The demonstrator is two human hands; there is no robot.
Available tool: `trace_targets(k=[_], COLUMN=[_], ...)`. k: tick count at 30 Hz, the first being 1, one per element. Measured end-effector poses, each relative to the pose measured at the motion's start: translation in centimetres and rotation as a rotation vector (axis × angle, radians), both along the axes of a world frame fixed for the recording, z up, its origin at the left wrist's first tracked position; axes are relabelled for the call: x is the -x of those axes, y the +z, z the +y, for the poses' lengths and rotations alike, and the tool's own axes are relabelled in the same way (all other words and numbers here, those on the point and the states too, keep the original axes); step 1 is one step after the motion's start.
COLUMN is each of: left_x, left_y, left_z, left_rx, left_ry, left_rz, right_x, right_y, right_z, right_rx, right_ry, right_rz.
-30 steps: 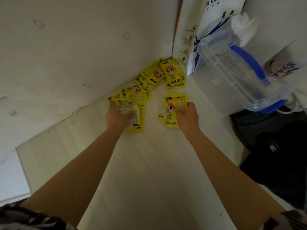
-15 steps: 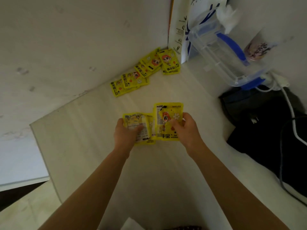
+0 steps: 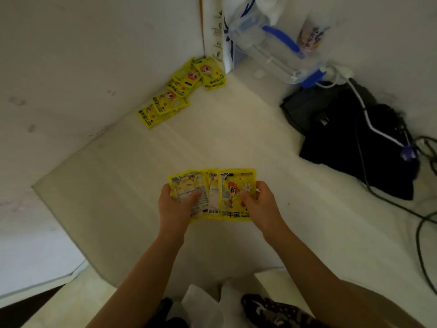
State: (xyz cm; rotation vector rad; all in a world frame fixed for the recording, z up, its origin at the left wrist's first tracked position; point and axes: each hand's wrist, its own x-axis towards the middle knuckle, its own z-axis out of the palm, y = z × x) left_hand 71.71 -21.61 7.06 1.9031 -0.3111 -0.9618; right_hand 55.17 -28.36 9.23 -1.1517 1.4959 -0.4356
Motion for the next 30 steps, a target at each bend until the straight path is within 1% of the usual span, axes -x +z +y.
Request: trace_targets(k=[3, 7, 12, 16, 21, 30], left_x=[-0.2, -0.2, 1.8, 4.7, 8.8, 19.3], left_y=[-0.4, -0.5, 0.5, 1.1, 0.9, 1.3], left_z=[2.5, 5.5, 8.0, 9.3, 11.4, 17.7], left_rx=[0.004, 0.008, 0.024, 0.055, 0.052, 0.034], left_ry=[-0.095, -0.279, -0.474, -0.652, -0.852, -1.171], left_rz=[-0.023, -0.078, -0.098, -0.126, -0.112, -0.112], right_x=[0.3, 1.0, 3.3, 6.1, 10.0, 18.3], right_y=[-0.3, -0.5, 0.1, 0.6, 0.7, -0.1], right_z=[3.8, 8.9, 14.2, 18.2, 23.4, 34.7], right_rx=[-0.005, -0.002, 0.013, 0.049, 0.052, 0.023], right_ry=[-0.093, -0.234, -0.359, -0.482, -0.655, -0.919], right_rz=[0.017, 0.061, 0.105, 0.116, 0.145, 0.169])
